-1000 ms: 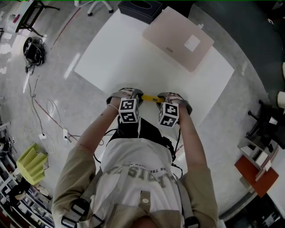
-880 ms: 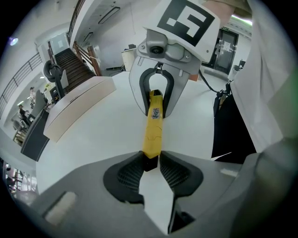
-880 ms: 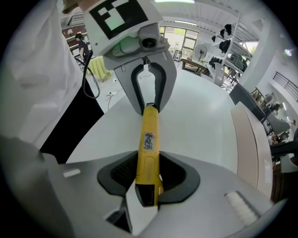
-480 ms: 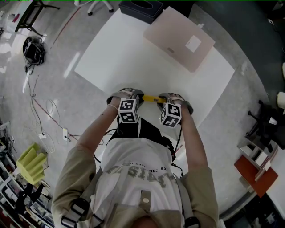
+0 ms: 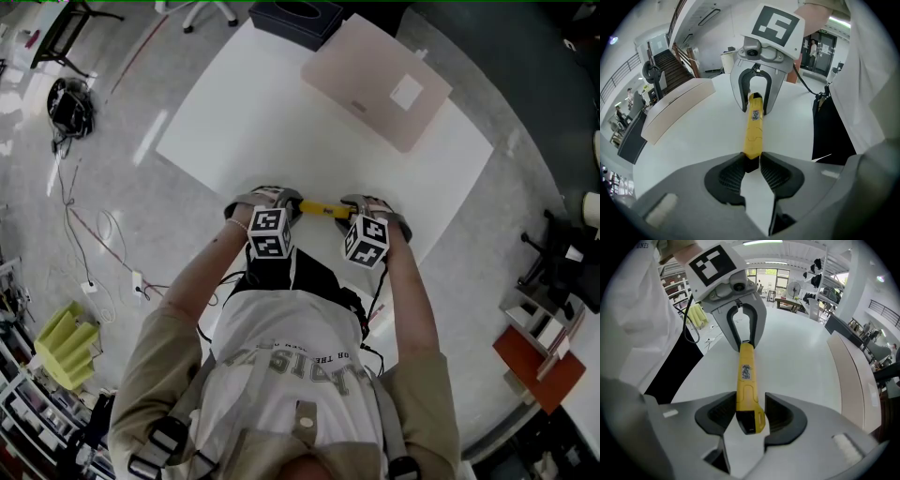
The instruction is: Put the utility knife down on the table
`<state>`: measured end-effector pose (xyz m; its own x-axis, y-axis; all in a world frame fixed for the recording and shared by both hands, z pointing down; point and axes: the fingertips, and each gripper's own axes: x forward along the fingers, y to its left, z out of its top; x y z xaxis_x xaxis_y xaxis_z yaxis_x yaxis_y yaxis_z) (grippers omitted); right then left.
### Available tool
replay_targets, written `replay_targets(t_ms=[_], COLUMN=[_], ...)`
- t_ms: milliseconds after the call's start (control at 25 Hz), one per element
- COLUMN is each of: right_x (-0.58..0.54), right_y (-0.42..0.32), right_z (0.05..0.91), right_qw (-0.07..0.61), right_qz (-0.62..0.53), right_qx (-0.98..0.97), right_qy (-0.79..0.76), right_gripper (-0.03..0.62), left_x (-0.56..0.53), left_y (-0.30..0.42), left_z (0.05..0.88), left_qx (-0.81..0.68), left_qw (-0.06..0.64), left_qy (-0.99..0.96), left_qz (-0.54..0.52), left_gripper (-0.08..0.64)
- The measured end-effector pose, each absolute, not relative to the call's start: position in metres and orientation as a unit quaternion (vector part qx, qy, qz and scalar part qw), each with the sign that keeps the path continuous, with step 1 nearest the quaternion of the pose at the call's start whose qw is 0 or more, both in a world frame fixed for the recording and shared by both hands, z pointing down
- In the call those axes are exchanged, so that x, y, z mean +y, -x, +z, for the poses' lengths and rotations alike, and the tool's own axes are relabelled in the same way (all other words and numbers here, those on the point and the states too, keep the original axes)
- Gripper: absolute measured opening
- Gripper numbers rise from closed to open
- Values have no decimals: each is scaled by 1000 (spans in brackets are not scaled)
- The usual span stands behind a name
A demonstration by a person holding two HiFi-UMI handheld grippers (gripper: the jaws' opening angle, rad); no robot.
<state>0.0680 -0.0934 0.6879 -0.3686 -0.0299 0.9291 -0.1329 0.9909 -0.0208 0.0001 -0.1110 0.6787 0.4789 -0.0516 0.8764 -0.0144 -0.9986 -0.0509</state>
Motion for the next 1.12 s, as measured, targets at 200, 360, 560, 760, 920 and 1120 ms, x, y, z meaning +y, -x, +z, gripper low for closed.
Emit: replay_targets(t_ms=[200,360,560,760,920,1120], right_x=[-87,-87,-90,-92,-91,-89], right_y=[-87,-97,-99,-97,-97,-92], right_z=[688,685,678,679,680,678], right_qw=[570,562,553,550,551,546], right_qz=[65,84,85,85,92,94], right_qx=[-818,-820,-825,-827,-826,-829], right_qy=[-46,-65,-81,-83,-78,-75], right_gripper=[209,209,207,192,183,170], left_x=[-111,-112,-113,-111,-109,-108], left_y=[0,1,1,1,0,-1], left_z=[679,682,683,685,684,685], left_qx=[17,13,7,-8,-17,-27], left_qw=[15,16,17,15,8,5], left_qy=[859,855,846,836,830,821], left_qz=[-512,-518,-533,-548,-557,-570], left_gripper=[114,114,114,114,114,115])
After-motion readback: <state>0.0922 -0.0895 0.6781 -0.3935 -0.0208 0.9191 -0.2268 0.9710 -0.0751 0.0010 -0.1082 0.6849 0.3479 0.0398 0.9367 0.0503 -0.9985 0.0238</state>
